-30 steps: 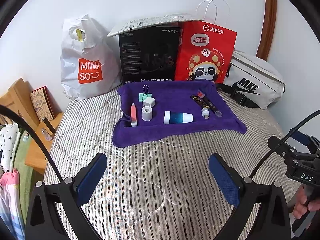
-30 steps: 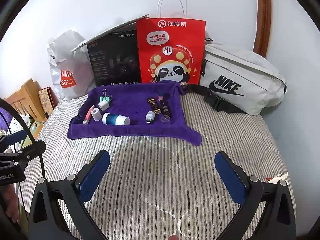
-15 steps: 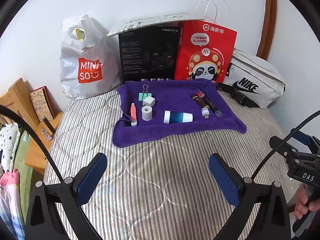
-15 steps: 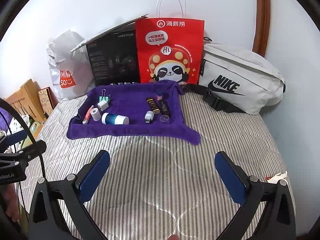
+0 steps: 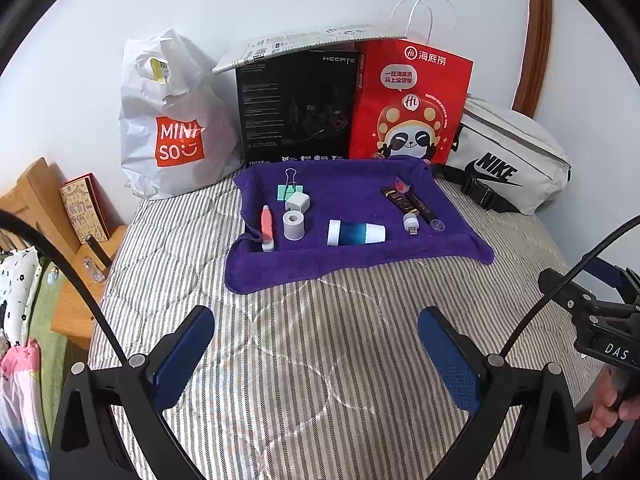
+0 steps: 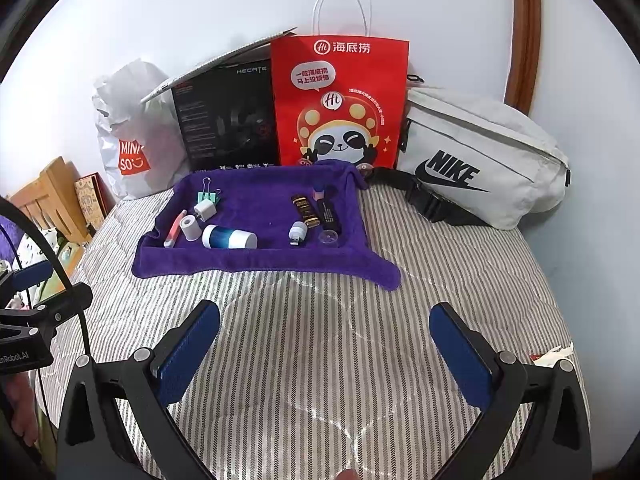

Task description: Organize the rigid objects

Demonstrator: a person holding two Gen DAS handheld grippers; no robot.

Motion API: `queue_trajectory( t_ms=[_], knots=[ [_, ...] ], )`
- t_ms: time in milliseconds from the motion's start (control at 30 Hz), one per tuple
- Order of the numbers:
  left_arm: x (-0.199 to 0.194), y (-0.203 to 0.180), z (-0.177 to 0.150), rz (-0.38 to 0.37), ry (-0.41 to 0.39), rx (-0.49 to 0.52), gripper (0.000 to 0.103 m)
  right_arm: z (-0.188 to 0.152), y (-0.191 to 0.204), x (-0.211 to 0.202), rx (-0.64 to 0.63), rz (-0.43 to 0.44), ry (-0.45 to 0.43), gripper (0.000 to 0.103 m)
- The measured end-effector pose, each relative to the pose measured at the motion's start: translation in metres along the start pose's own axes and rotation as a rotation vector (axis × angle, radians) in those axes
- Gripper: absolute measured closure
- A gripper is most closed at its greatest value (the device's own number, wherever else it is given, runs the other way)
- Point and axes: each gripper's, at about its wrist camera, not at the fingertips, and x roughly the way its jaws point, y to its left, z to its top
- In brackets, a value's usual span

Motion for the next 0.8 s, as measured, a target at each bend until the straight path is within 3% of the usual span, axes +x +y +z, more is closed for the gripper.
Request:
queue_trajectory(
  t_ms=[800],
  knots=[
    [-0.0003,0.0064,0.0008,0.000,-0.006,-0.002,0.000,0.0004,0.0044,0.0041,-0.016,0.000,0.011,0.000]
  ],
)
